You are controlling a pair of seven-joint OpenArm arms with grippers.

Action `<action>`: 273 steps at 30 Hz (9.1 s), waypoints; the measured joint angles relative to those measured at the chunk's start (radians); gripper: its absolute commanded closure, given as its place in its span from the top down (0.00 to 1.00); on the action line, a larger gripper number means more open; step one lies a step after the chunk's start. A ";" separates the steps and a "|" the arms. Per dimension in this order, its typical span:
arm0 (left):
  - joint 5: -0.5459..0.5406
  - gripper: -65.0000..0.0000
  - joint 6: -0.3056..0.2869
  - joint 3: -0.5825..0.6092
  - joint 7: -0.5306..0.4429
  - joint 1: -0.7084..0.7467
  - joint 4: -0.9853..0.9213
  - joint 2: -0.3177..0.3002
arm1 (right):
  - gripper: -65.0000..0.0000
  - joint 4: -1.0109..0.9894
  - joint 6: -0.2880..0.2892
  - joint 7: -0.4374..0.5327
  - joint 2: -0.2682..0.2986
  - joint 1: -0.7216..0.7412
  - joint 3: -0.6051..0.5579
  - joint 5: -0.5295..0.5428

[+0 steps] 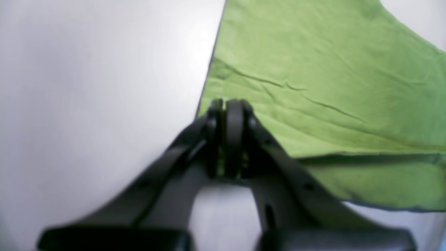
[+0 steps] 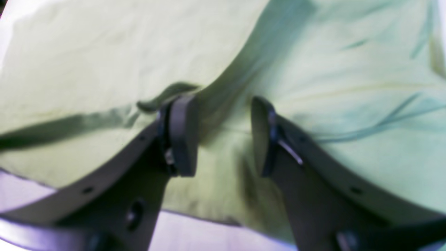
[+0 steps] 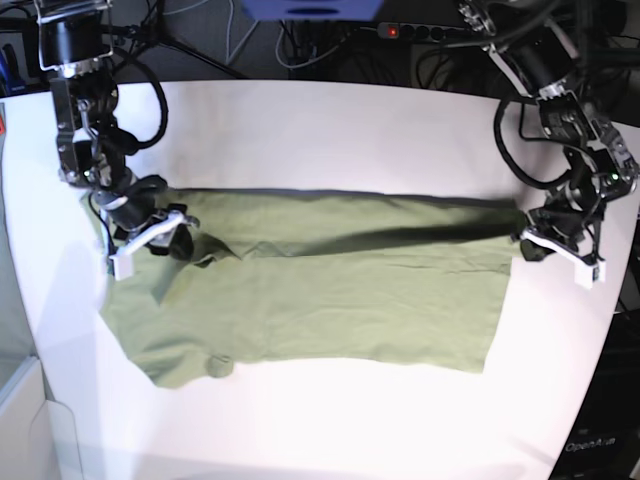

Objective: Fold the T-shirt properly
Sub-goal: 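Lift both shoulder corners and fold the collar edge over the shirt body, then drag the folded shirt with both grippers toward the robot, then move the right gripper to the hem corner and grasp it, then move the left gripper to the other hem corner and grasp it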

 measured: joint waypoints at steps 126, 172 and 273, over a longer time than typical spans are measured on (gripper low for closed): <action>-0.015 0.04 -0.117 0.019 -0.060 0.354 0.232 0.016 | 0.01 0.226 0.004 0.377 0.217 -0.489 0.032 0.004; -0.001 0.04 -0.116 -0.208 0.116 0.302 0.296 -0.021 | 0.54 -0.660 0.555 -0.002 0.018 0.595 -0.171 -0.359; 0.248 0.55 -0.102 -0.003 -0.446 -0.360 -0.807 -0.179 | 0.02 -0.871 0.598 0.201 -0.025 0.627 -0.170 -0.482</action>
